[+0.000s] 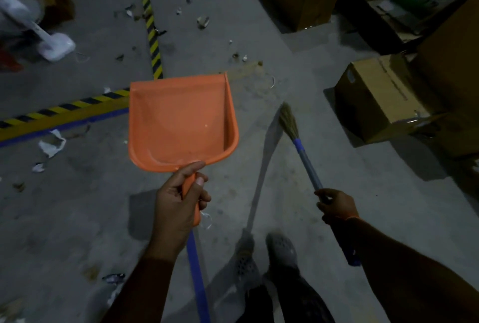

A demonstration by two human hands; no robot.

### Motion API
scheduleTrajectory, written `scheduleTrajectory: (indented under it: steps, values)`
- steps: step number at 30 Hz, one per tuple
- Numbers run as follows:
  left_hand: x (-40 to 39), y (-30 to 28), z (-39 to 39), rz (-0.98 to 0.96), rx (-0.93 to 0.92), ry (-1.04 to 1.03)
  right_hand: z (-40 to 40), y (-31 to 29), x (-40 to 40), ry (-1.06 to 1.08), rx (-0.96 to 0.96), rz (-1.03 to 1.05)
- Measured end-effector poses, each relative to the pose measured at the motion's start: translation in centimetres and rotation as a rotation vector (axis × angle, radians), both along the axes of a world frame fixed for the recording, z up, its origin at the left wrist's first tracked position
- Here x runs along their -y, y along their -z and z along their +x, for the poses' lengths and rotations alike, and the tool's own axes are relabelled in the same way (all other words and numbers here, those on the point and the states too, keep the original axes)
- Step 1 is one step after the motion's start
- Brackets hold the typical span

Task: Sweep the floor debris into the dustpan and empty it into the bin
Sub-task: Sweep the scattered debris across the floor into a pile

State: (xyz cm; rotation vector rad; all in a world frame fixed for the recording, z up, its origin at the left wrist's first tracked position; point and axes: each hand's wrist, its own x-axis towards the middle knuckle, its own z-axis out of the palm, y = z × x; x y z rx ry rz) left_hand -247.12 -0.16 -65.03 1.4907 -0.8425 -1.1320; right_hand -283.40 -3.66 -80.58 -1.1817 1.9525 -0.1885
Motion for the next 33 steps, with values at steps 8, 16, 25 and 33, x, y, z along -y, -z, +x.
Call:
scheduleTrajectory:
  steps: [8, 16, 25, 33]
  values:
    - [4.1, 1.2, 3.3, 0.05, 0.024, -0.137, 5.8, 2.5, 7.4, -0.639, -0.195, 0.092]
    - [10.5, 0.0, 3.1, 0.039, 0.038, -0.171, 7.6, 1.7, 12.2, -0.956, -0.07, 0.068]
    - [19.1, -1.2, 0.8, 0.017, 0.033, -0.189, 1.7, -0.8, 21.4, -0.547, -0.065, -0.026]
    - [23.4, -1.1, -0.5, 0.05, 0.004, -0.206, -4.8, 0.1, 28.8, -0.134, -0.076, 0.003]
